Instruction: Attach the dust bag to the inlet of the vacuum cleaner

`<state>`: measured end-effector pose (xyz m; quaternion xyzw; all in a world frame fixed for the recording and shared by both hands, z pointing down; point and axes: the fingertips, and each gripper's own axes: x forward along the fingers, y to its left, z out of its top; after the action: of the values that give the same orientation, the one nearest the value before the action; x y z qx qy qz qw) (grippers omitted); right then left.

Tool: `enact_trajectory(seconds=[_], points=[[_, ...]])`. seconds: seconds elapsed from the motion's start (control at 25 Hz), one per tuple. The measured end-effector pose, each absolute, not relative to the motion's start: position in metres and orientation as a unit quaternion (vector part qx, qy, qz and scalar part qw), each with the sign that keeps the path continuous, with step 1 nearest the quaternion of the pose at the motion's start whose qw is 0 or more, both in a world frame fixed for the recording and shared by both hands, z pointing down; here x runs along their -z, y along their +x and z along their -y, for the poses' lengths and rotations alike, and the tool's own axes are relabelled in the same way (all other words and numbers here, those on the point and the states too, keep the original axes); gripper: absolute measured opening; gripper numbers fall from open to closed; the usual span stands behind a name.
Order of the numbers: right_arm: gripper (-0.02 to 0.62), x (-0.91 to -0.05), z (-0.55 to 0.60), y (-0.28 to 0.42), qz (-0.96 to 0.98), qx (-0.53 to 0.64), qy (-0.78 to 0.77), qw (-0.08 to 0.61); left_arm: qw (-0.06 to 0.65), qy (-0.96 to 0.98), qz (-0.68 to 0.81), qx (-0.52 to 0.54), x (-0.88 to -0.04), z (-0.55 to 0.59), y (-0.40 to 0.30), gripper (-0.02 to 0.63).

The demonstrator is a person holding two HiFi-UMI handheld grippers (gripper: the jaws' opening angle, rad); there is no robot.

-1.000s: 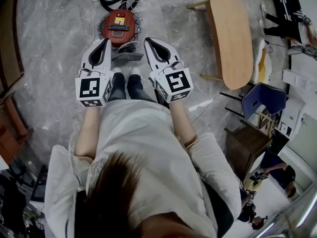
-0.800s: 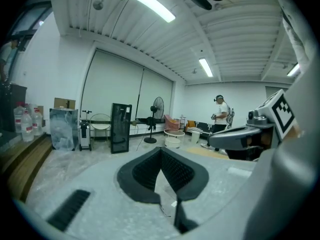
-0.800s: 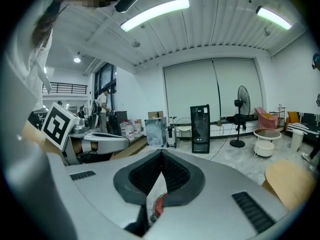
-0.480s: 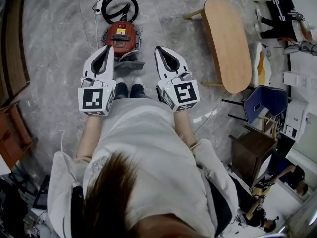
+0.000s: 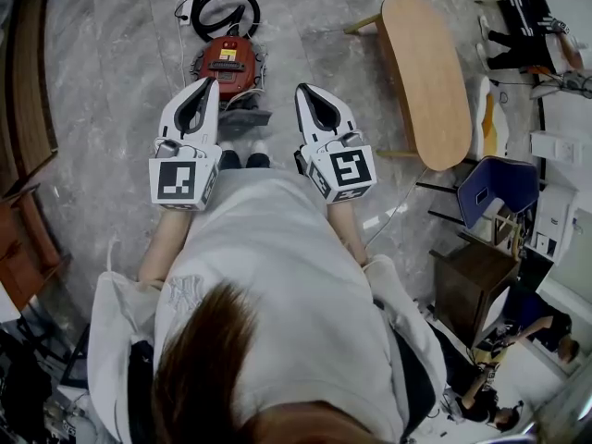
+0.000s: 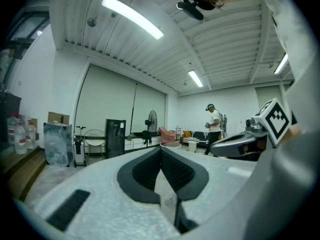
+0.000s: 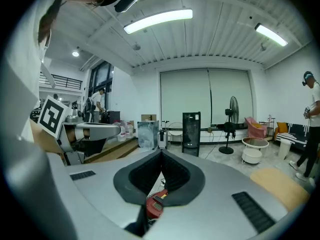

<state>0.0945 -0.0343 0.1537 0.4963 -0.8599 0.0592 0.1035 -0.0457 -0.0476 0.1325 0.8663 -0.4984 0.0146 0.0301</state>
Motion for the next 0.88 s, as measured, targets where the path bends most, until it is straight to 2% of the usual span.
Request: enact_trajectory(seconds=[0.88], points=[[0.002, -0.1523, 0.0396, 0.0927, 0.857, -0.060, 0.503, 0.100, 0.041, 0.866, 0.498, -0.018, -0.1399, 0.0494, -0.0500, 0.017]])
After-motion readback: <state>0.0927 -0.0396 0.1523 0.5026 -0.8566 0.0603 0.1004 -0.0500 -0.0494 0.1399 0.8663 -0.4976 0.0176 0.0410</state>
